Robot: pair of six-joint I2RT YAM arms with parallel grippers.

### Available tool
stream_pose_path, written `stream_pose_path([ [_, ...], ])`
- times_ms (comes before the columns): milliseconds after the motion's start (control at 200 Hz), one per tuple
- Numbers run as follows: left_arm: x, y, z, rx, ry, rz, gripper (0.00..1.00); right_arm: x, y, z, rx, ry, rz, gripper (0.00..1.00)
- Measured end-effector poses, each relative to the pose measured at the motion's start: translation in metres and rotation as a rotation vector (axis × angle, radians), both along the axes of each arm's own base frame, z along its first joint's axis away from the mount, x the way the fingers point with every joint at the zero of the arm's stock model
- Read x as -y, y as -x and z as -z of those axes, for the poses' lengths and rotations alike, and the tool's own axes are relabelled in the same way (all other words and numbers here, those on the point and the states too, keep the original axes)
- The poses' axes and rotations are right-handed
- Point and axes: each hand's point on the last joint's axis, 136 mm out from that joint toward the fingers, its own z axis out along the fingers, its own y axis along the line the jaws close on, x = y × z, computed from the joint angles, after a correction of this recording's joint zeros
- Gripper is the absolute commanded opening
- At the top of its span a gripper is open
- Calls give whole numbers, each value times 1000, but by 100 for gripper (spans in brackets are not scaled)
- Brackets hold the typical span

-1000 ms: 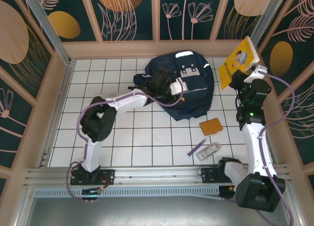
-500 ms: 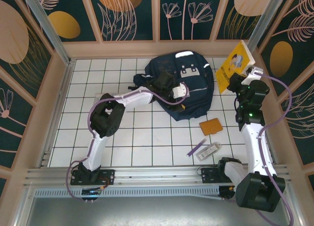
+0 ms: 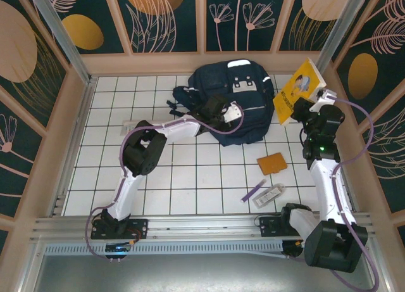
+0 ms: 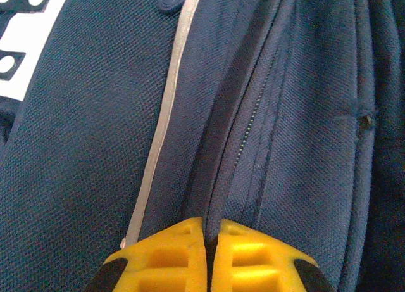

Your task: Pack books, pencil case, and school supplies into a backpack

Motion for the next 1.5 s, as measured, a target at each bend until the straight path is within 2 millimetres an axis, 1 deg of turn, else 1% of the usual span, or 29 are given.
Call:
stream_pose_path([
  [105, 0, -4, -7, -14, 17, -36, 0, 3, 3, 14, -61, -60, 31, 0],
  [150, 1, -7, -16, -16, 23, -54, 0, 3, 5, 23, -101, -104, 43, 0],
  [200, 4, -12, -30, -9, 36, -71, 0, 2, 9, 32, -154, -153, 59, 0],
  [275, 9, -24, -64, 26, 71, -104, 0, -1, 16, 42, -231, -259, 91, 0],
  [315, 11, -32, -90, 61, 105, -128, 0, -3, 20, 46, -270, -323, 111, 0],
  [405, 11, -44, -140, 130, 169, -175, 0, -11, 26, 46, -325, -427, 103, 0],
  [485, 7, -50, -182, 185, 228, -221, 0, -26, 31, 43, -375, -505, 41, 0],
  [566, 2, -54, -214, 219, 276, -254, 0, -38, 35, 41, -419, -583, -15, 0],
  [641, -2, -56, -233, 226, 309, -277, 0, -47, 38, 41, -453, -661, -63, 0],
  [701, -3, -56, -239, 217, 326, -287, 0, -59, 38, 43, -483, -740, -119, 0],
  [746, -3, -55, -239, 202, 336, -292, 0, -70, 37, 47, -505, -793, -175, 0],
  [846, 1, -49, -235, 141, 365, -286, 0, -100, 30, 70, -577, -899, -272, 0],
  [906, 5, -43, -231, 89, 403, -276, 0, -117, 22, 85, -627, -949, -308, 0],
  [961, 5, -36, -223, 36, 429, -279, 0, -128, 7, 98, -647, -970, -320, 0],
  [1006, 3, -29, -216, -4, 451, -286, 0, -132, -7, 108, -639, -974, -307, 0],
  [1076, -2, -18, -208, -54, 491, -299, 0, -134, -29, 123, -604, -978, -266, 0],
  [1126, -6, -10, -206, -81, 520, -303, 0, -136, -45, 133, -577, -995, -238, 0],
  [1206, -8, -1, -211, -111, 569, -302, 0, -141, -68, 147, -542, -1015, -227, 0],
  [1271, -8, 5, -220, -131, 606, -289, 0, -148, -88, 160, -520, -1041, -213, 0],
  [1366, -5, 8, -233, -144, 655, -275, 0, -160, -110, 175, -481, -1081, -214, 0],
  [1436, -3, 10, -237, -155, 673, -261, 0, -170, -126, 182, -456, -1089, -227, 0],
  [1501, -1, 13, -237, -168, 675, -245, 0, -179, -141, 185, -425, -1087, -245, 0],
])
